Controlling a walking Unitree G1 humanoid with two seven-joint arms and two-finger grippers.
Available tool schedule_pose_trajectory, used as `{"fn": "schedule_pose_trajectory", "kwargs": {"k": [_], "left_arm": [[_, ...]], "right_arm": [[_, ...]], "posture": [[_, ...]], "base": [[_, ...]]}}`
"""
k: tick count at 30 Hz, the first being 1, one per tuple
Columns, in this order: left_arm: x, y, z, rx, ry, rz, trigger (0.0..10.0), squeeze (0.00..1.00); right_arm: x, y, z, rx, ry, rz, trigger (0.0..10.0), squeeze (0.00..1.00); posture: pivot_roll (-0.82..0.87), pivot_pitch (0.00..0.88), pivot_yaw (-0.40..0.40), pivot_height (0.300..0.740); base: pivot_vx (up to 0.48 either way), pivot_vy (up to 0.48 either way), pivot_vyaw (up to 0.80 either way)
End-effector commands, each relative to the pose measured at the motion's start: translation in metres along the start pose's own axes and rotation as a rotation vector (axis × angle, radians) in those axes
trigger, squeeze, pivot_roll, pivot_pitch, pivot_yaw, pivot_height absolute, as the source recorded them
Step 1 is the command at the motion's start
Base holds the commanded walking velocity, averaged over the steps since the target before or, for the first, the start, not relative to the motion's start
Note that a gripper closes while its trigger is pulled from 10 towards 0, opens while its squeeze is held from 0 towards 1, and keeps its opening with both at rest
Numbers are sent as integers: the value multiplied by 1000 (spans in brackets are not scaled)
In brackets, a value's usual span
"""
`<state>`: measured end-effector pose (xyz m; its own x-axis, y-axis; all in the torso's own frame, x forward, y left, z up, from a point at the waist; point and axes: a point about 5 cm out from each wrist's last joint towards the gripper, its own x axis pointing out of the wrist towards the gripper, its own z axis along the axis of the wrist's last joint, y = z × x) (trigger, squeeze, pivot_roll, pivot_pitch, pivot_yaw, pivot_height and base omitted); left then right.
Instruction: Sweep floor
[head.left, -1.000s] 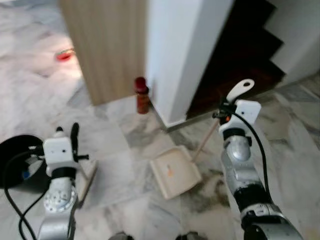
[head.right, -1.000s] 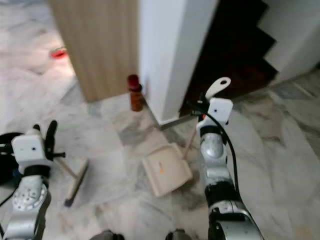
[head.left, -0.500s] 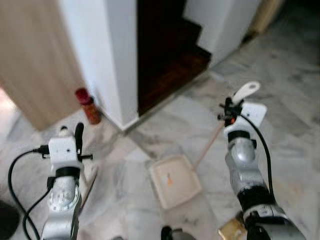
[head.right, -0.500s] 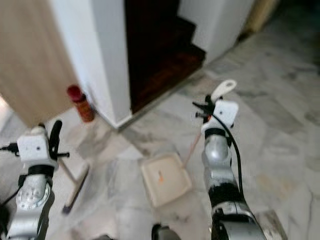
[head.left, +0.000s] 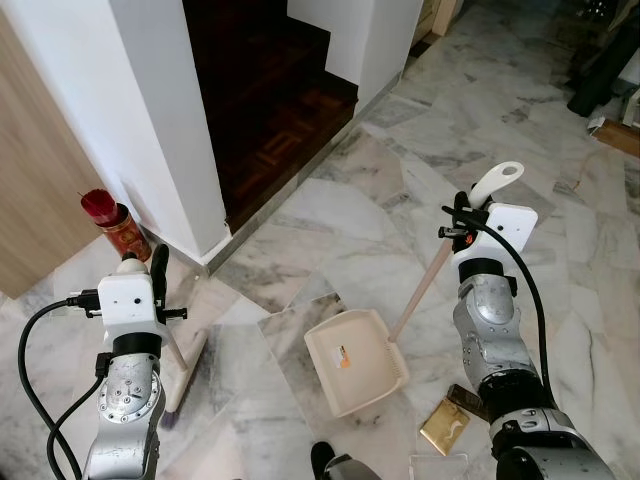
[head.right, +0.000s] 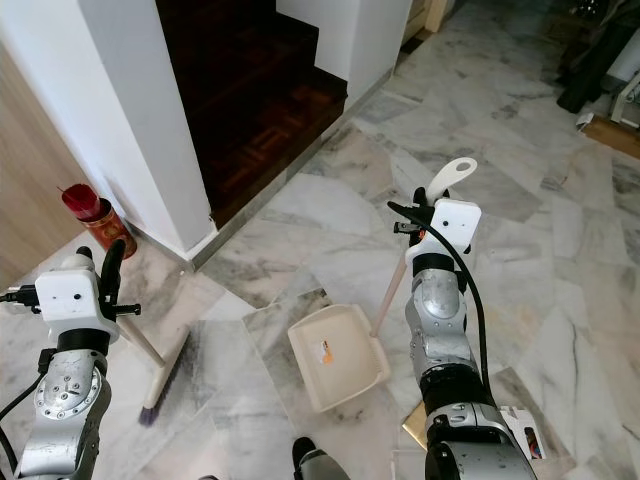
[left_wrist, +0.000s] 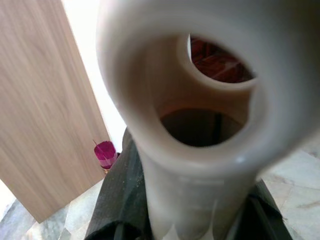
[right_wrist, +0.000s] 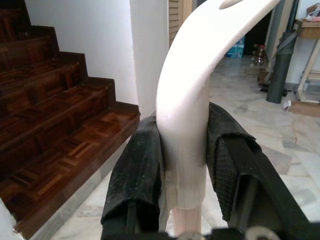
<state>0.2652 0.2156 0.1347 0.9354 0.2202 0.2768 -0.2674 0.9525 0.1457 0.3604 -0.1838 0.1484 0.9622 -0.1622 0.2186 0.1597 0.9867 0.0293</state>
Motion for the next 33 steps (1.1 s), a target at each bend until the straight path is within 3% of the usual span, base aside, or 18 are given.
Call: {"fn": "schedule_pose_trajectory", "kwargs": {"k": [1, 5, 22, 28, 33], "left_arm": [[0, 1, 5, 17, -36, 1, 10000, 0], [0, 1, 5, 13, -35, 3, 10000, 0], [0, 1, 5, 11, -41, -14, 10000, 0], [-1, 1, 5, 10, -42, -17, 10000, 0], [0, 0, 6, 12, -44, -20, 10000, 0]], "right_arm": [[4, -1, 9, 2, -40, -8, 10000, 0], [4, -1, 9, 0, -38, -8, 10000, 0], [4, -3, 9, -2, -43, -13, 10000, 0], [8, -3, 19, 5, -78, -17, 10000, 0], [9, -2, 22, 13, -88, -18, 10000, 0]], "posture": [[17, 197, -36, 740], [17, 198, -36, 740], [18, 163, -30, 740], [17, 156, -27, 740], [19, 157, -26, 740]], "base": [[0, -424, -800], [0, -325, -800], [0, 0, -800], [0, 0, -800], [0, 0, 0]]}}
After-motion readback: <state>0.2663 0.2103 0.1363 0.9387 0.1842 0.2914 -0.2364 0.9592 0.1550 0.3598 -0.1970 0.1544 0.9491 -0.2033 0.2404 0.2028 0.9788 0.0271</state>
